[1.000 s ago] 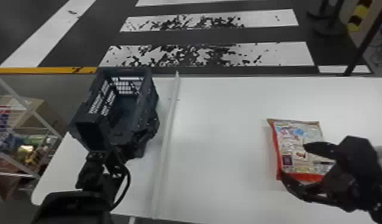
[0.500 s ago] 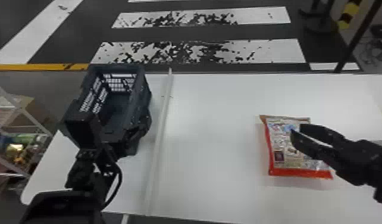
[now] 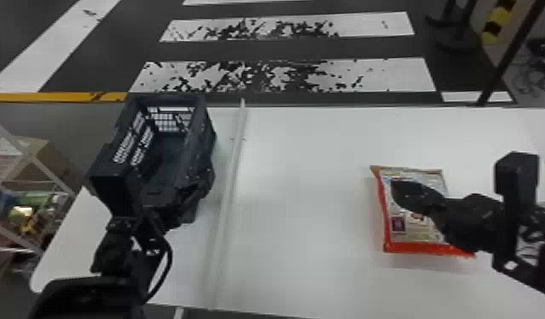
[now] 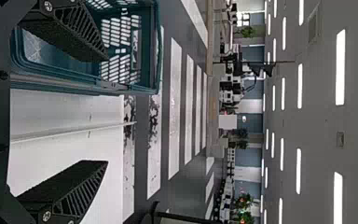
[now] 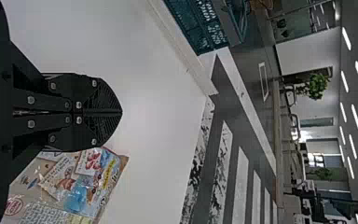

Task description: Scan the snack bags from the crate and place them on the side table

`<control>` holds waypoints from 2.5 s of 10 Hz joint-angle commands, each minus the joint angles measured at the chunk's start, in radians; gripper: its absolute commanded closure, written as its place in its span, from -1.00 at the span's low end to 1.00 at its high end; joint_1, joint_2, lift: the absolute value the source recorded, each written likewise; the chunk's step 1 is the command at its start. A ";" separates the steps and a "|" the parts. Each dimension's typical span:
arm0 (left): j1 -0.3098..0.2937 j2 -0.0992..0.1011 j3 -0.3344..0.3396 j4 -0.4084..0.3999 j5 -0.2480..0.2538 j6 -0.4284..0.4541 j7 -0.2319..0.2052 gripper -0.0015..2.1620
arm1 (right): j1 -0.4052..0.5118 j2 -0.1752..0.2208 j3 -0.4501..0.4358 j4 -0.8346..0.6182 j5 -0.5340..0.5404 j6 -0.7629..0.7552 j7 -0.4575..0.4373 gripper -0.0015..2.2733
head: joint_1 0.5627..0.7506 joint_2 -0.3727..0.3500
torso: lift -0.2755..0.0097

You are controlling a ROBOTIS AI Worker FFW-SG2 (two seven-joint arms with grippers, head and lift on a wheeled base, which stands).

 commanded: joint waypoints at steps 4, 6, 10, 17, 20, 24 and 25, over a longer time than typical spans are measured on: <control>0.000 -0.006 0.000 0.000 -0.001 0.006 0.000 -0.91 | -0.114 -0.002 0.119 0.151 0.123 -0.001 0.000 0.98 | 0.41 0.46 | 0.27; -0.001 -0.006 0.003 0.003 -0.001 0.006 0.000 -0.91 | -0.142 -0.010 0.157 0.202 0.164 -0.007 0.000 0.98 | 0.41 0.48 | 0.27; -0.006 -0.006 0.005 0.008 -0.001 0.009 0.000 -0.91 | -0.160 -0.018 0.164 0.236 0.198 -0.010 0.000 0.98 | 0.41 0.48 | 0.27; -0.007 -0.006 0.002 0.009 -0.004 0.025 0.000 -0.91 | -0.167 -0.048 0.122 0.270 0.198 -0.025 -0.002 0.98 | 0.41 0.38 | 0.27; -0.006 -0.006 0.000 0.006 -0.006 0.028 0.000 -0.91 | -0.167 -0.061 0.104 0.274 0.190 -0.028 -0.002 0.98 | 0.41 0.32 | 0.27; -0.006 -0.006 -0.008 -0.006 -0.009 0.031 0.003 -0.91 | -0.039 -0.048 -0.050 0.036 0.037 0.024 -0.014 0.10 | 0.41 0.27 | 0.27; -0.007 -0.006 -0.012 -0.011 -0.009 0.028 0.005 -0.91 | -0.012 -0.042 -0.102 0.001 0.009 0.048 -0.015 -0.36 | 0.41 0.25 | 0.27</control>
